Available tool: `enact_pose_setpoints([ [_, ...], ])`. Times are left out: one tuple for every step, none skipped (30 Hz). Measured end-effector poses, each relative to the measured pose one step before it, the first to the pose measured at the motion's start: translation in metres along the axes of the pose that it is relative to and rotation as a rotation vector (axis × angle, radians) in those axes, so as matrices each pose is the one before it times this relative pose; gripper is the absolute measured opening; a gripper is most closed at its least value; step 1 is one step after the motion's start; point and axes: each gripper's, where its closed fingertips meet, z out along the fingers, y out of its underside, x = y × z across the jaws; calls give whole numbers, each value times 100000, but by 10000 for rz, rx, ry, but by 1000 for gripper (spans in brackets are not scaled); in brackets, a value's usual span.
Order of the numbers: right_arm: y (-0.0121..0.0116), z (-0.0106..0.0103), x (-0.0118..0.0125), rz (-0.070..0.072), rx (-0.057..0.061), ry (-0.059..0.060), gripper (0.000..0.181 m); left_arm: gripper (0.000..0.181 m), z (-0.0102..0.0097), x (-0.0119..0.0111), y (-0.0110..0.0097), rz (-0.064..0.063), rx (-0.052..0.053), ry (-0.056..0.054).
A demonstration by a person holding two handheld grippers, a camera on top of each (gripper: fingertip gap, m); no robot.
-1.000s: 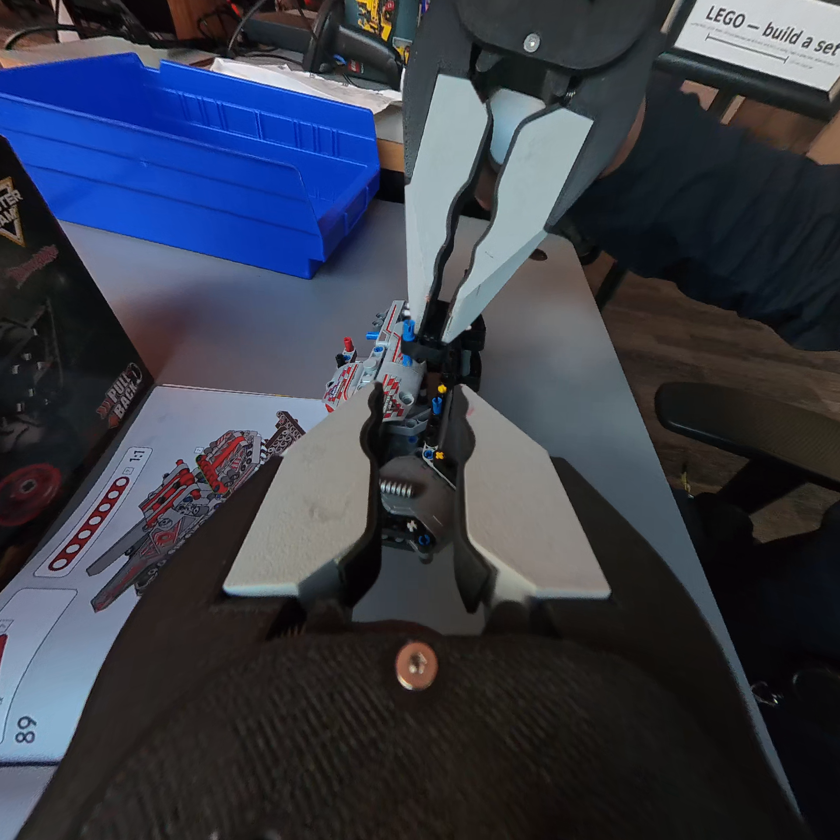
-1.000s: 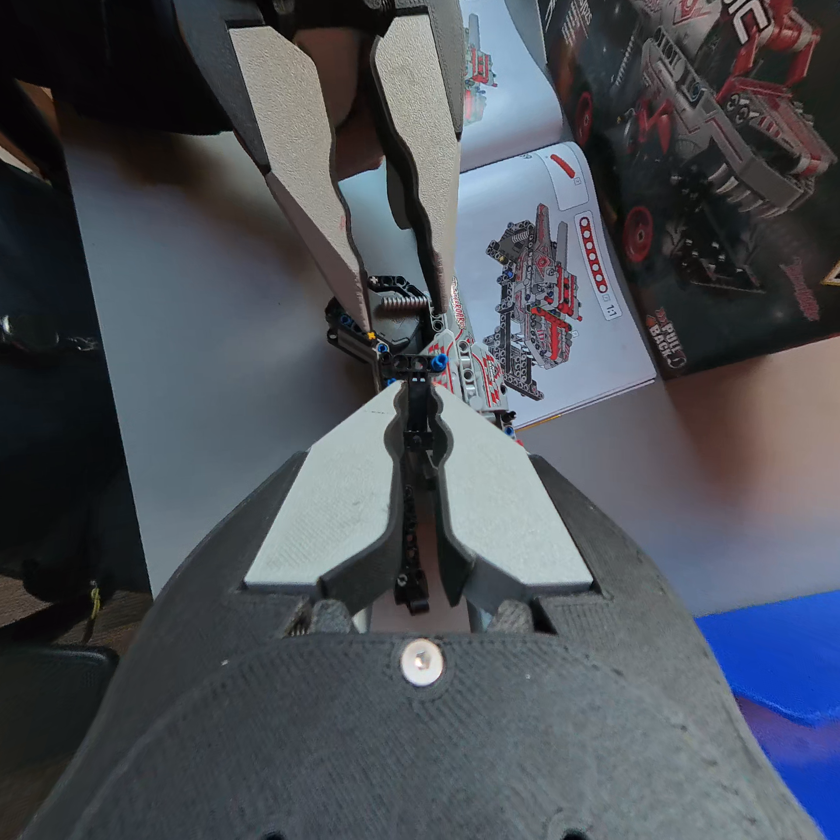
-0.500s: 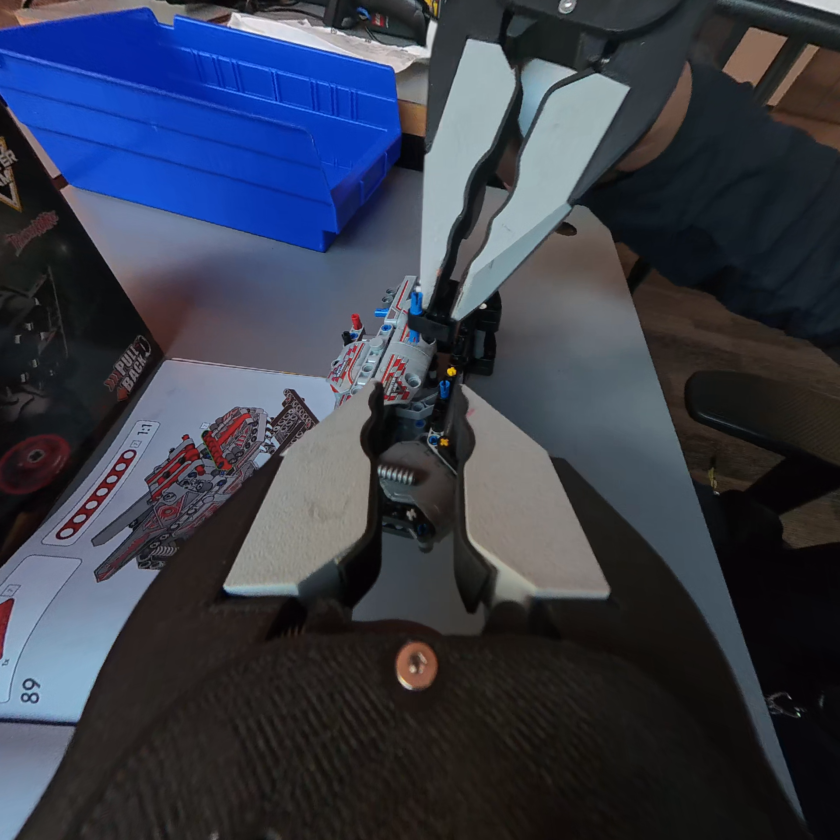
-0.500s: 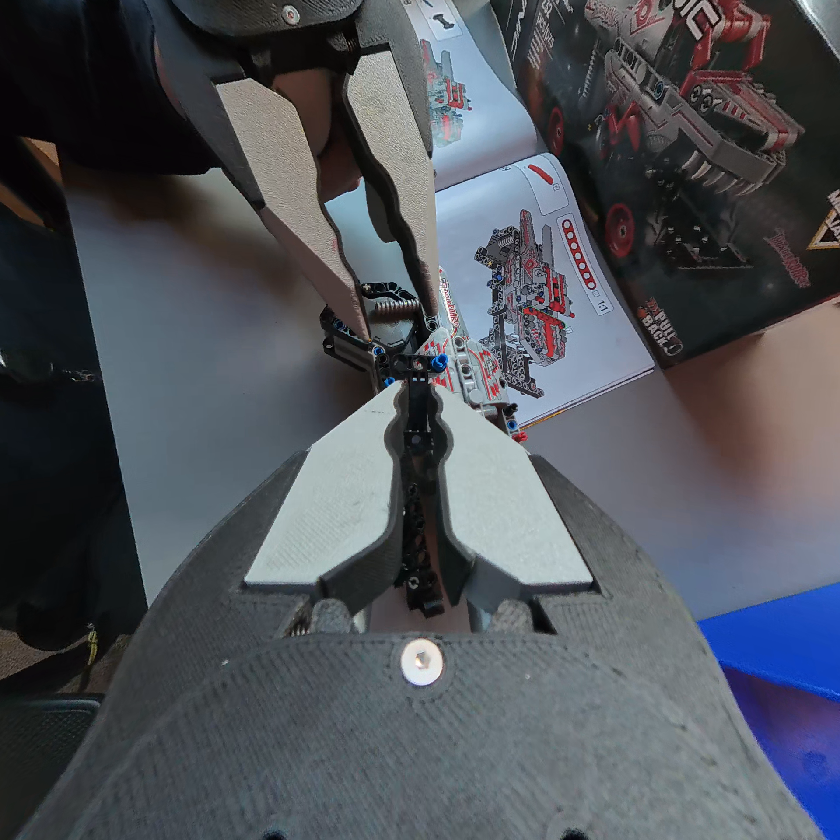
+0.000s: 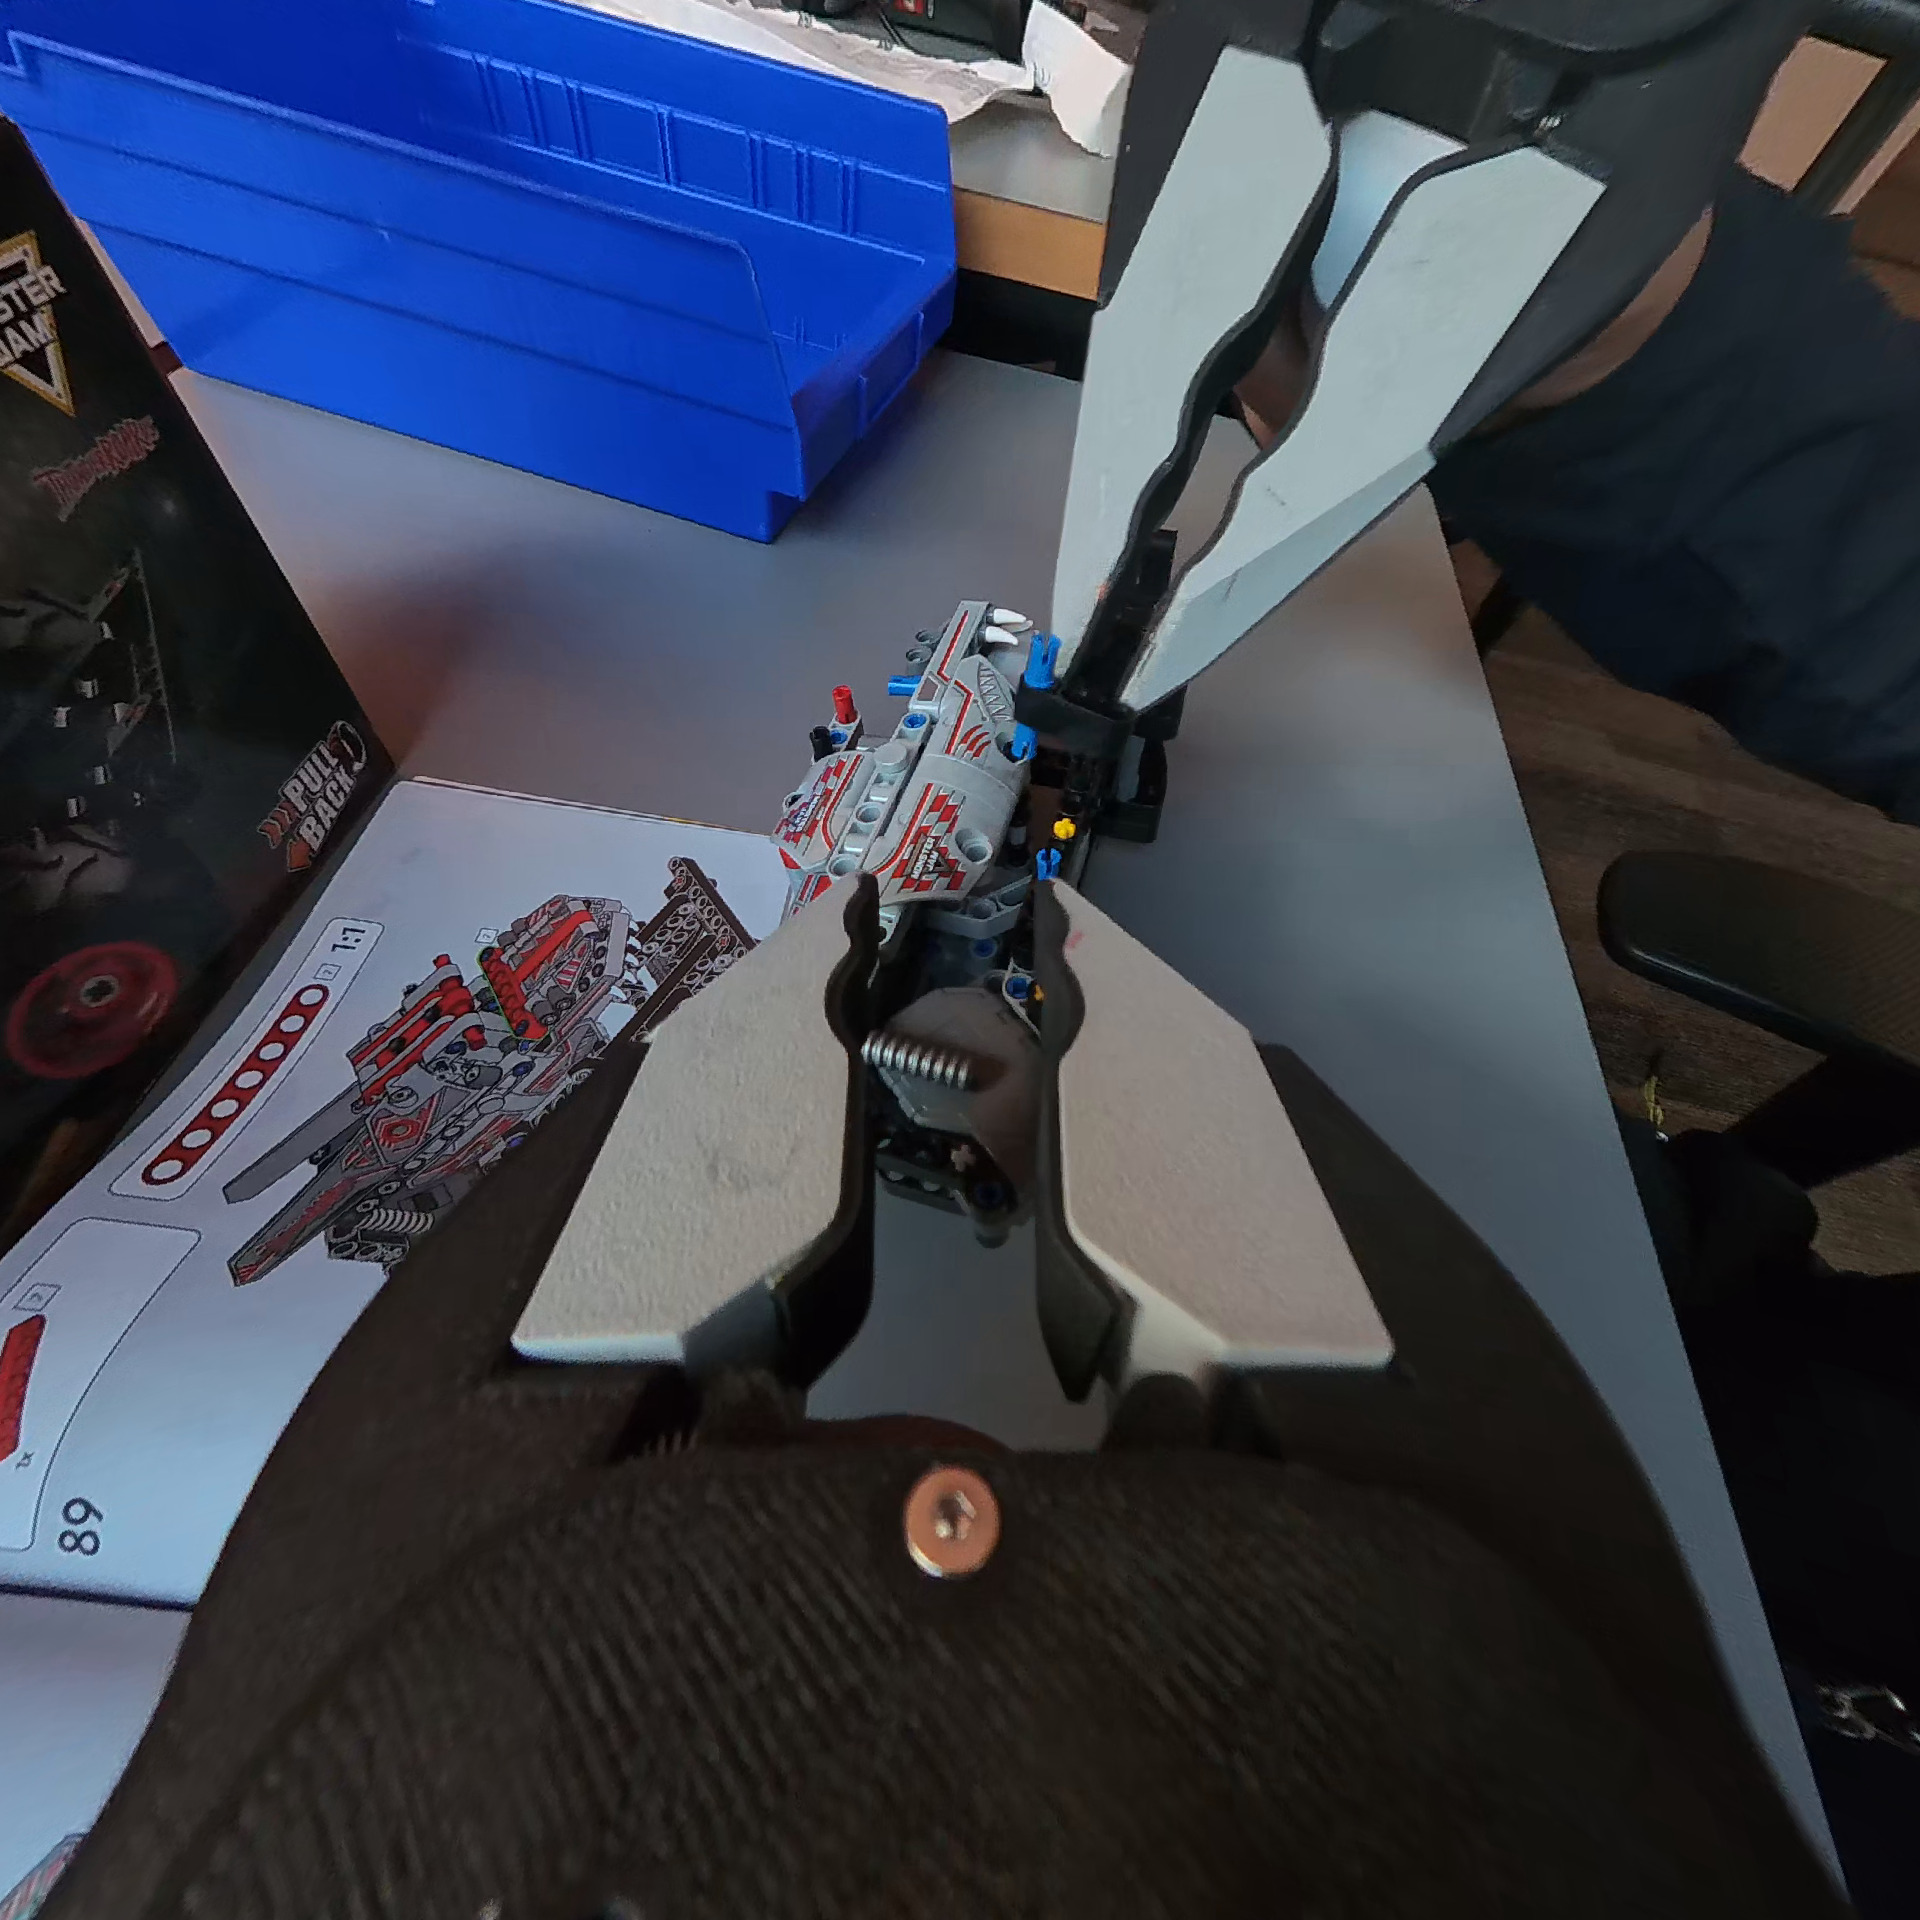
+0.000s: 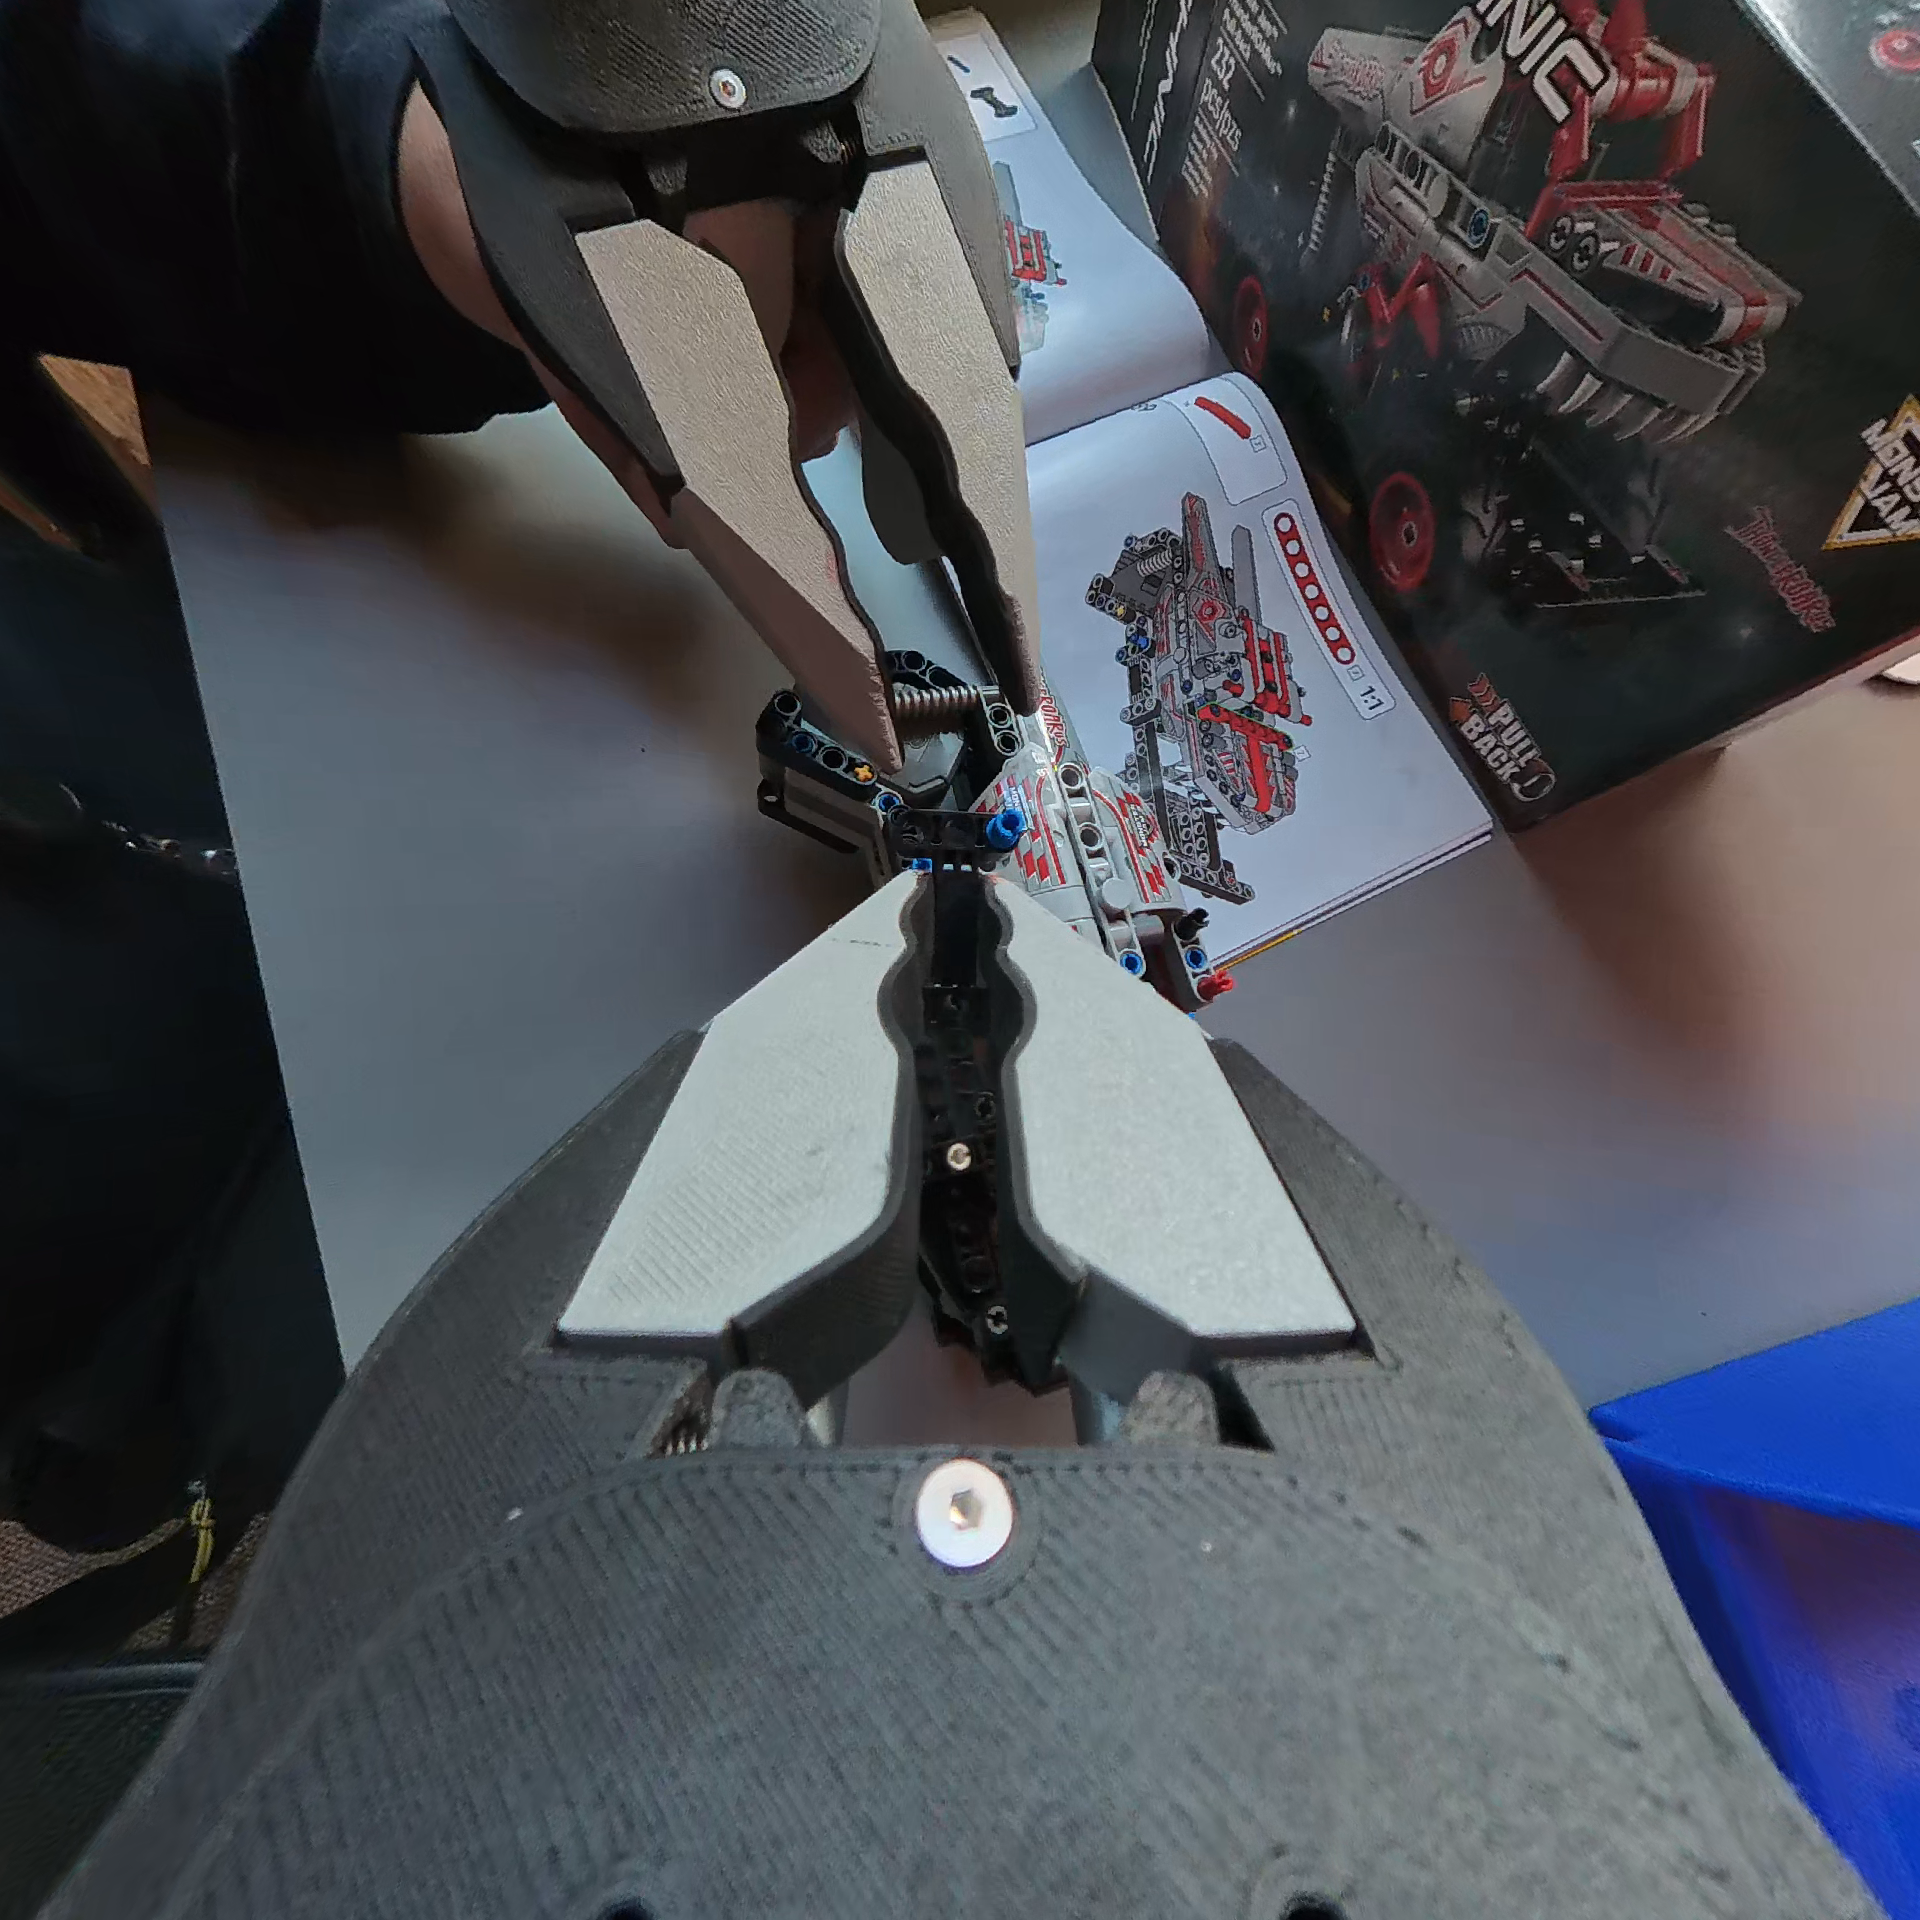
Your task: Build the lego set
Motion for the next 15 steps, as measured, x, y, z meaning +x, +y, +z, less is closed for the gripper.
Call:
enact_pose_setpoints([
  [-60, -71, -11, 13, 22, 16, 6, 27, 7, -11, 31, -6, -12, -5],
  [-70, -66, -29, 26, 31, -13, 6, 27, 3, -25, 12, 2, -2, -16],
  [-80, -61, -36, 33, 38, -13, 6, 27, -11, -9, 3, 1, 4, -14],
  [-74, -35, -34, 33, 33, -10, 6, 27, 1, 11, -1, 2, 3, -1],
  [-22, -5, -20, 25, -1, 2, 6, 27, -3, -3, 6, 0, -4, -2],
  [23, 30, -7, 8, -34, 22, 6, 27, 9, 12, 19, -1, -9, -2],
  [47, 56, -6, -12, -46, 30, 6, 27, 7, -3, 13, 0, -4, -7],
  [65, 64, 2, -18, -64, 29, 6, 27, 7, 19, -3, 4, 3, 0],
  [93, 74, 33, -11, -77, 30, 6, 27, 19, 35, 27, 6, -9, 13],
  [98, 53, 35, 1, -73, 13, 6, 27, 9, 21, 46, 2, -25, 10],
  [100, 53, 50, 35, -70, -10, 6, 27, 8, 39, 58, 5, -35, 19],
  [91, 43, 9, 86, -62, -57, 6, 27, 27, 59, 103, 14, -54, 44],
  [68, 39, -24, 112, -47, -88, 6, 27, 27, 81, 181, 23, -100, 80],
  [16, 12, -41, 85, -19, -78, 6, 28, 40, 127, 216, 20, -120, 117],
  [3, 2, -11, 39, -7, -29, 6, 28, 18, 142, 195, 16, -101, 124],
])
